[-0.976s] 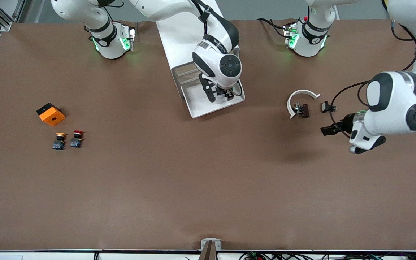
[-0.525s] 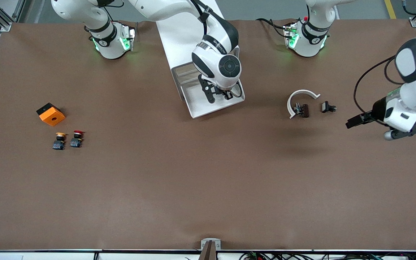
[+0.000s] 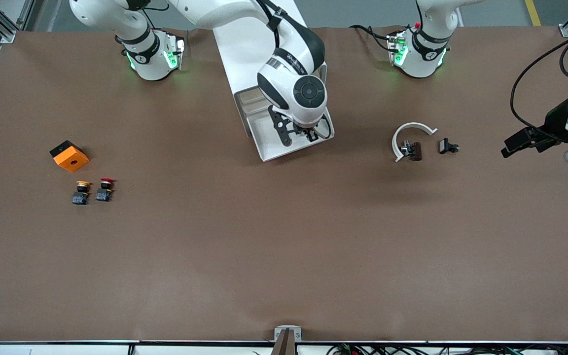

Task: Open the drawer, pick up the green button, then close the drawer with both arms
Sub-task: 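Lift the green button out of the drawer with the right gripper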

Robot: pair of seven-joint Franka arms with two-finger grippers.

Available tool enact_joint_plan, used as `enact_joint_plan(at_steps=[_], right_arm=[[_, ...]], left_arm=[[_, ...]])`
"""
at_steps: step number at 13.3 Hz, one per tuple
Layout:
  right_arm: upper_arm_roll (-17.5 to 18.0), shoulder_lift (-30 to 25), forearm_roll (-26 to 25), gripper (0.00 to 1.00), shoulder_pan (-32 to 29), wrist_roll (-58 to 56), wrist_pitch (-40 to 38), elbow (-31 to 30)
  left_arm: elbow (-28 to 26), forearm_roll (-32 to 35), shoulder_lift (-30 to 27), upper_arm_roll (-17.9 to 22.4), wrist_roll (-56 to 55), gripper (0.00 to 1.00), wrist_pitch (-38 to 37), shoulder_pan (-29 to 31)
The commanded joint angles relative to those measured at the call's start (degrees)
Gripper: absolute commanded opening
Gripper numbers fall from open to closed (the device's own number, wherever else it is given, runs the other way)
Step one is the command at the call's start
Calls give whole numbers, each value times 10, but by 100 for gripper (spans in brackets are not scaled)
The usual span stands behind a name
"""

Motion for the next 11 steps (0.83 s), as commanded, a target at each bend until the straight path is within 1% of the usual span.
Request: enact_joint_plan(at_steps=[1,3,5,6,8,9,11], right_arm=[[6,-4,-20,0,-40,-5,-60,46],[7,-17,-50,0,-56,-30,-75,53],[6,-22,-56,0,-73,-80,-95,53],[6,-22,-68,0,-81,-104,-101,53],[7,-23,-113,0,-94,-158,-102,51],[6,-23,-125,0,-102,-190,-107,48],[6,-23,-136,0,-132,-265,-105,44]], left_arm=[[17,10,-25,-8,12,100,-14,3],[57,10,-21,-9,6,100,-29,-1],[103,11,-8,-9,9,100,-56,-3],[123,19,0,-12,9,100,-72,-4],[144,45,4,-25,9,100,-96,-8],[146,49,4,-20,8,100,-96,-30],[146,50,4,16,8,100,-96,-67]])
